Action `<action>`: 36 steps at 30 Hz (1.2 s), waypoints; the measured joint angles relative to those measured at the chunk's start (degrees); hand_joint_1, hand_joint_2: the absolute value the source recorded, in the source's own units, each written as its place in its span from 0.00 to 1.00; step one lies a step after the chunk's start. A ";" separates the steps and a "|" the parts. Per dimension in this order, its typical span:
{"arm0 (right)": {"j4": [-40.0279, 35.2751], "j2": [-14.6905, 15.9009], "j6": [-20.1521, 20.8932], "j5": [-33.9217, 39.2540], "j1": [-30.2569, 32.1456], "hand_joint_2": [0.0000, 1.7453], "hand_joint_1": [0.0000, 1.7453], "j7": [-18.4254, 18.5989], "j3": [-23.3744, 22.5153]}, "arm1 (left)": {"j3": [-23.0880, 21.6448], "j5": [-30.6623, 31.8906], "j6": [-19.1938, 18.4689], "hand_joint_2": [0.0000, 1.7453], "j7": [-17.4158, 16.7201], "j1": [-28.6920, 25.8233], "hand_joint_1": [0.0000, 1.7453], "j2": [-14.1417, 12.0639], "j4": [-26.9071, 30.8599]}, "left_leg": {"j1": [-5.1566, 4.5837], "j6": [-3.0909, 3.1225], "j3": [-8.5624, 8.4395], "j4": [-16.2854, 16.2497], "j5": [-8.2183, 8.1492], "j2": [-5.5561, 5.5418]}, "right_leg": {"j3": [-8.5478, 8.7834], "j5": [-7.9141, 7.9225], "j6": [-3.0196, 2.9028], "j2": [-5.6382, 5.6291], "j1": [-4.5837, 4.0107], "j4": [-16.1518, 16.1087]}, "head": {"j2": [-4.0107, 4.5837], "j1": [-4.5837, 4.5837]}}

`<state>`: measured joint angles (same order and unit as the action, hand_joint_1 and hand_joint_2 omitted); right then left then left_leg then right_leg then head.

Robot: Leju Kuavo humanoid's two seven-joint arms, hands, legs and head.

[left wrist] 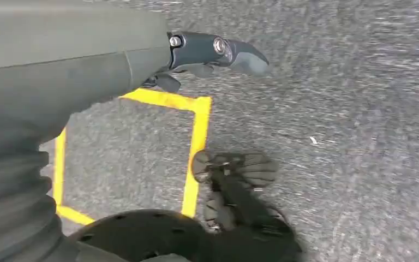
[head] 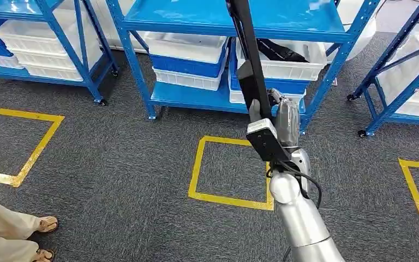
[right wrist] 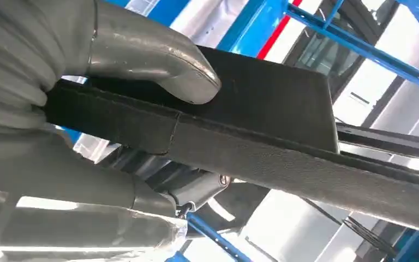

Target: Take the parts from the cabinet and place them on the table.

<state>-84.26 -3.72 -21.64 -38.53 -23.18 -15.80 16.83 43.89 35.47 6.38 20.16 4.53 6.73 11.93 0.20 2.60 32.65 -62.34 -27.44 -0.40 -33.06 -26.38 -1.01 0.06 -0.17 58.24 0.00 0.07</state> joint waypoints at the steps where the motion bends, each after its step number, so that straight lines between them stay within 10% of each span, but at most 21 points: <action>1: 0.00 0.00 0.00 0.02 0.00 1.00 1.00 0.00 -0.02 | 0.00 0.00 0.00 1.00 0.08 0.01 0.00 -0.10 0.02 | -0.02 0.09 -0.09 0.24 -0.15 -0.02 | -0.01 0.00 0.01 0.00 0.04 0.00 | 0.00 -0.04; 5: -0.02 0.07 0.02 0.09 0.03 1.00 1.00 0.02 -0.15 | 0.00 0.00 -0.02 1.00 0.54 0.03 0.00 -0.37 0.07 | -0.27 0.55 -1.91 3.22 -1.15 0.25 | -0.30 0.46 0.67 0.11 -0.09 0.00 | 0.00 -0.17; 6: -0.02 0.07 0.28 0.53 0.24 1.00 1.00 -0.09 -0.20 | 0.22 -0.18 -0.04 1.00 0.57 0.05 0.00 -0.39 0.07 | -0.92 1.15 -1.78 3.66 -0.76 0.22 | -0.56 1.13 1.61 0.14 0.36 -0.16 | 0.00 0.15; 7: 0.02 0.18 0.55 0.94 0.33 1.00 1.00 -0.52 -0.37 | 0.31 -0.59 -0.07 1.00 0.65 0.08 0.00 -0.22 0.04 | 0.12 1.40 -2.47 6.25 0.47 0.67 | -1.16 1.18 1.86 0.13 -0.17 0.13 | 0.00 0.18; 8: 0.57 0.59 0.79 1.62 0.10 1.00 1.00 -1.47 -0.61 | 0.37 -1.12 -0.15 1.00 0.94 0.11 0.00 -0.11 0.02 | 0.11 1.04 -1.05 6.71 1.89 0.92 | -5.75 -4.97 1.72 -0.04 0.63 10.64 | 0.00 -0.15; 9: 1.33 0.85 0.79 1.70 0.44 1.00 1.00 -1.66 -0.85 | 0.48 -1.03 0.00 1.00 0.70 0.09 0.00 0.24 -0.04 | 0.54 0.20 0.39 6.60 2.95 0.96 | -6.56 -6.40 3.49 -0.02 1.84 15.27 | 0.00 -0.15; 10: 1.71 0.94 0.79 1.75 0.21 1.00 1.00 -1.71 -0.92 | 0.61 -1.03 0.13 1.00 0.57 0.07 0.00 0.24 -0.02 | 1.05 -1.43 2.09 4.95 3.25 0.89 | 2.60 -3.12 6.44 -0.19 3.19 -0.19 | 0.00 -0.61; 11: 1.79 0.94 0.79 1.75 0.30 1.00 1.00 -1.81 -0.94 | 0.66 -1.01 0.15 1.00 0.57 0.11 0.00 0.37 -0.04 | 0.76 -1.91 2.63 4.43 3.50 0.80 | 2.43 -2.44 5.03 -0.77 2.90 -0.12 | 0.00 -0.52; 14: 1.92 0.96 0.74 1.29 0.43 1.00 1.00 -1.75 -0.98 | 0.79 -1.01 0.15 1.00 0.39 -0.15 0.00 0.37 -0.07 | 1.29 -2.68 3.01 4.64 4.37 0.65 | 1.74 -1.73 3.75 -0.78 2.73 0.39 | 0.00 -0.33; 16: 1.92 0.96 0.74 1.03 0.34 1.00 1.00 -1.66 -1.05 | 0.83 -1.01 0.15 1.00 0.37 -0.14 0.00 0.39 -0.07 | 1.60 -2.90 4.27 1.72 1.23 0.64 | 1.40 -1.14 2.75 -0.73 2.88 0.30 | 0.00 -0.26; 20: 1.95 0.94 0.94 0.52 0.32 1.00 1.00 -1.59 -1.07 | 1.33 -1.12 0.13 1.00 0.32 -0.19 0.00 0.55 -0.07 | 1.52 -2.92 10.45 -13.99 -6.19 0.52 | 0.10 -0.33 1.47 -0.61 1.91 0.34 | 0.00 0.02; 24: 1.97 0.92 1.01 0.48 0.14 1.00 1.00 -1.51 -1.07 | 1.59 -1.18 0.13 1.00 0.32 -0.14 0.00 0.55 -0.07 | 1.06 -0.99 1.15 0.33 0.25 0.34 | -0.02 0.08 1.40 -0.70 1.36 0.34 | 0.00 0.00; 25: 1.97 0.85 1.01 0.48 0.01 1.00 1.00 -1.51 -1.07 | 1.66 -1.18 0.13 1.00 0.32 -0.01 0.00 0.55 -0.07 | 0.82 -0.55 -0.18 2.84 -0.45 0.18 | -0.11 0.20 1.60 -0.69 1.28 0.34 | 0.00 -0.06; 31: 2.21 0.68 1.01 0.57 -1.06 1.00 1.00 -1.51 -0.98 | 1.88 -1.29 0.33 1.00 0.37 0.01 0.00 1.01 -0.07 | 0.56 0.09 0.12 4.78 1.38 0.56 | -2.05 -0.47 3.06 -0.44 0.90 1.94 | 0.00 -0.13; 34: 2.60 0.72 1.01 0.68 -1.52 1.00 1.00 -1.64 -0.92 | 2.10 -1.29 0.44 1.00 0.41 0.09 0.00 1.09 -0.07 | 0.39 0.64 0.89 4.74 1.83 0.73 | -6.83 -6.07 2.02 -0.44 1.01 13.17 | 0.00 -0.33; 36: 3.23 0.85 0.98 0.81 -1.49 1.00 1.00 -1.77 -0.90 | 2.19 -1.29 0.50 1.00 0.41 0.03 0.00 1.11 -0.07 | 0.30 0.65 1.43 4.71 2.21 0.73 | -8.21 -7.03 2.61 -0.43 1.01 17.42 | 0.00 -0.39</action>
<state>-81.03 -2.86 -20.65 -37.73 -24.67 -17.57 15.93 46.07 34.18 6.89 20.57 4.56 7.85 11.87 0.50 3.26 34.08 -57.63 -25.23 0.33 -41.27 -33.41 1.60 -0.38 0.84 75.66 0.00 -0.33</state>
